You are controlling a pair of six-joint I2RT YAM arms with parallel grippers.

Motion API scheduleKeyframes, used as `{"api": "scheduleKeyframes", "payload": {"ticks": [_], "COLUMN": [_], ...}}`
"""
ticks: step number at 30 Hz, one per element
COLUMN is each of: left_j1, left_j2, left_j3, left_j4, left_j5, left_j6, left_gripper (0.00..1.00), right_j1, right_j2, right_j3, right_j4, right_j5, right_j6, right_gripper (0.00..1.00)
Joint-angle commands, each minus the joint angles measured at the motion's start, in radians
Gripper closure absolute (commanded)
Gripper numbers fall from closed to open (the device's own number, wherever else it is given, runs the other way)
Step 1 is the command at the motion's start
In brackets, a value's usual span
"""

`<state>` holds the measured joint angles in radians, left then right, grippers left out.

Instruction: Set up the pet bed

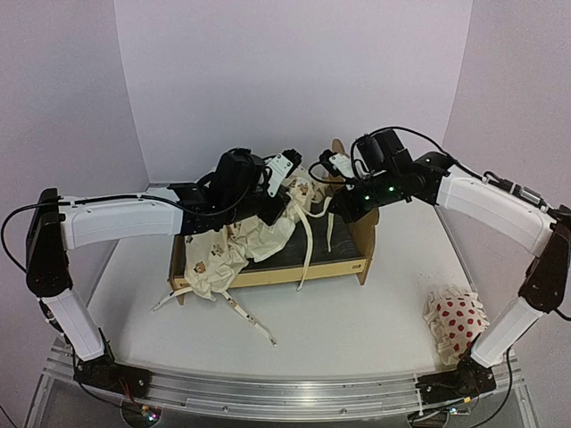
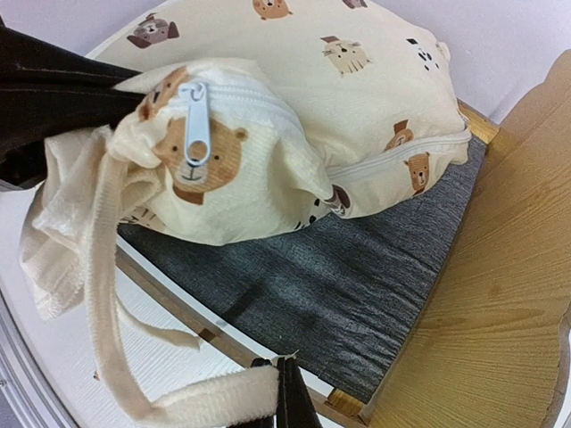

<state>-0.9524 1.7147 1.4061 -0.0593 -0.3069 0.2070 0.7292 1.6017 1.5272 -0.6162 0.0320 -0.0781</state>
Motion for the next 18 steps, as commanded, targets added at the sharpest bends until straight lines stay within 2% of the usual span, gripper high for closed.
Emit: {"api": "scheduleKeyframes", "payload": {"ticks": [1,11,18], "left_j1": [0.009,0.009,0.009], "left_j2": [-0.077,-0.079,-0.078], "left_j3": [-0.003,-0.006,-0.007], "left_j4": [0.001,-0.004,-0.005], "left_j5": [-0.014,-0.003,0.003], "left_j6": [-0.014,-0.019,-0.02], "left_gripper": [1.0,1.0,1.0], "right_j1": [0.003,0.002,0.001], "right_j2": [0.038,0.088,0.12], "right_j3": [0.008,-0.025,-0.024], "right_j4": [-0.011,-0.011,-0.013], "right_j5": [0.029,0.076,0.045], "right_j6": [0.018,0.074,0.161], "right_gripper": [1.0,1.0,1.0]}}
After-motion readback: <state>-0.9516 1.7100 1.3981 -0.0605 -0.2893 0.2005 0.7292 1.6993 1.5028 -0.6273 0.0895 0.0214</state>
